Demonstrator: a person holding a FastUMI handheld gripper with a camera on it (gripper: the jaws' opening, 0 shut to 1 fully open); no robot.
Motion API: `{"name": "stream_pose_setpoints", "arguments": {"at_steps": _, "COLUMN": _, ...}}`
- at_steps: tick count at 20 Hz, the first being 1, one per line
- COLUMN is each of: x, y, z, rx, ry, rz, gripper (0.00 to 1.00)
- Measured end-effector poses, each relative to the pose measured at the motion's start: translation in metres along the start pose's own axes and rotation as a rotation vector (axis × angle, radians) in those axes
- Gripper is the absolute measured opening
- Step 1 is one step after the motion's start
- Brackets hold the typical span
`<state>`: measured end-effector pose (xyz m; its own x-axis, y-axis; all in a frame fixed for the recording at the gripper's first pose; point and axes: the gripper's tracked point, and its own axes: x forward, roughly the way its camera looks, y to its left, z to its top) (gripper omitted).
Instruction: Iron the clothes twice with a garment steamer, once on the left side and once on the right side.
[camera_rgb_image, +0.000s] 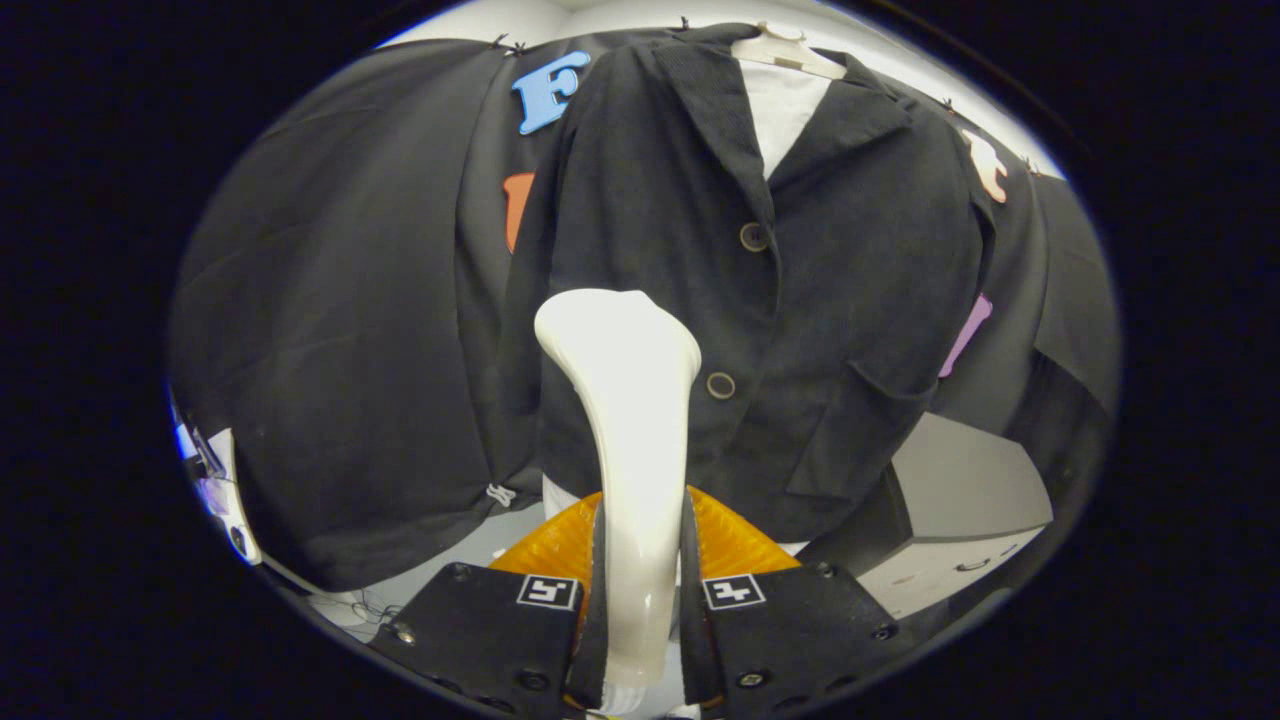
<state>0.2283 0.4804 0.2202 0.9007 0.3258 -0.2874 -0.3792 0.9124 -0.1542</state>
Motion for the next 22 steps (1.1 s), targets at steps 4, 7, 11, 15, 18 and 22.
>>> {"name": "stream_pose_setpoints", "arguments": {"at_steps": 4, "x": 0.010, "y": 0.001, "z": -0.031, "rx": 0.018, "ry": 0.048, "rz": 0.015, "gripper": 0.32}}
{"name": "stream_pose_setpoints", "arguments": {"at_steps": 7, "x": 0.020, "y": 0.000, "z": -0.053, "rx": 0.030, "ry": 0.084, "rz": 0.018, "gripper": 0.32}}
{"name": "stream_pose_setpoints", "arguments": {"at_steps": 11, "x": 0.029, "y": 0.002, "z": -0.081, "rx": 0.030, "ry": 0.122, "rz": 0.030, "gripper": 0.32}}
{"name": "stream_pose_setpoints", "arguments": {"at_steps": 15, "x": 0.036, "y": 0.004, "z": -0.102, "rx": 0.032, "ry": 0.150, "rz": 0.038, "gripper": 0.32}}
{"name": "stream_pose_setpoints", "arguments": {"at_steps": 18, "x": 0.041, "y": 0.005, "z": -0.112, "rx": 0.031, "ry": 0.164, "rz": 0.044, "gripper": 0.32}}
{"name": "stream_pose_setpoints", "arguments": {"at_steps": 22, "x": 0.046, "y": 0.005, "z": -0.124, "rx": 0.034, "ry": 0.181, "rz": 0.051, "gripper": 0.32}}
